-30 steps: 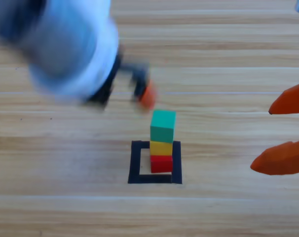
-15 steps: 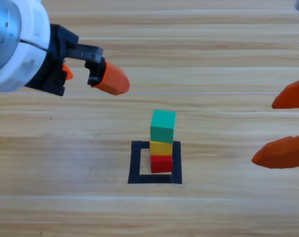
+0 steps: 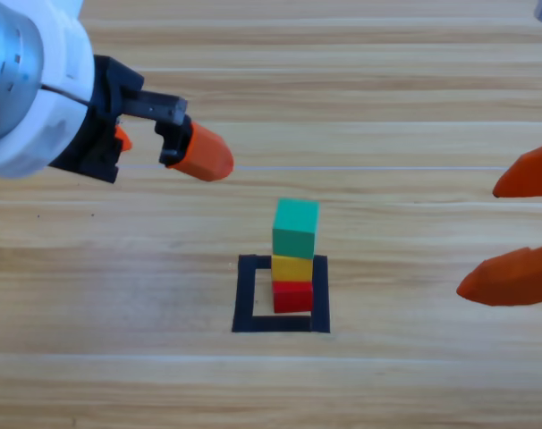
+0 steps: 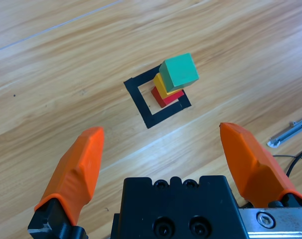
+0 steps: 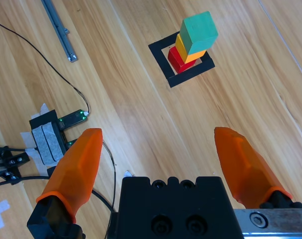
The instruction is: Stack the blocks in the rectangular block: red at the bottom, yellow in the middle, green on top
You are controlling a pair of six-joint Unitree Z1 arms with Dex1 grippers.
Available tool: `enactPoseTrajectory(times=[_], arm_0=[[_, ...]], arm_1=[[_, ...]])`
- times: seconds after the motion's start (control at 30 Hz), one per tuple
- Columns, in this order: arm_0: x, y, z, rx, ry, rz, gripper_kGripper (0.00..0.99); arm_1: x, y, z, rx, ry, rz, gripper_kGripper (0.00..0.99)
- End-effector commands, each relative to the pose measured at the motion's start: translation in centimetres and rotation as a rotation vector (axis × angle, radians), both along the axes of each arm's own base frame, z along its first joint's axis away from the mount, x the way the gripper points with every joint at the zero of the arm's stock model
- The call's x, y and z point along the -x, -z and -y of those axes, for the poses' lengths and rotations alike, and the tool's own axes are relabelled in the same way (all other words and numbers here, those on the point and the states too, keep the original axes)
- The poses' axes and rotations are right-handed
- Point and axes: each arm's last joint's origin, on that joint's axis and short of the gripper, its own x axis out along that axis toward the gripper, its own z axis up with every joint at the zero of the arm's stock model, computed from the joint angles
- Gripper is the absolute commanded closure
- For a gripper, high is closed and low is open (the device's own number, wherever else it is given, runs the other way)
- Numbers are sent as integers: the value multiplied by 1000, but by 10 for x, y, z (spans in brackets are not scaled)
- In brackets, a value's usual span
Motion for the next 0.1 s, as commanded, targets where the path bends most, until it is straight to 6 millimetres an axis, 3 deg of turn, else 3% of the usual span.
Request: enactPoseTrajectory(times=[0.03, 0.1], arm_0=[[-1, 13, 8, -33, 7, -8, 0], [-1, 12, 8, -29, 7, -5, 0]], arm_1=[[-3, 13, 5, 57, 15, -23, 0], [-3, 14, 4, 59, 14, -26, 0]])
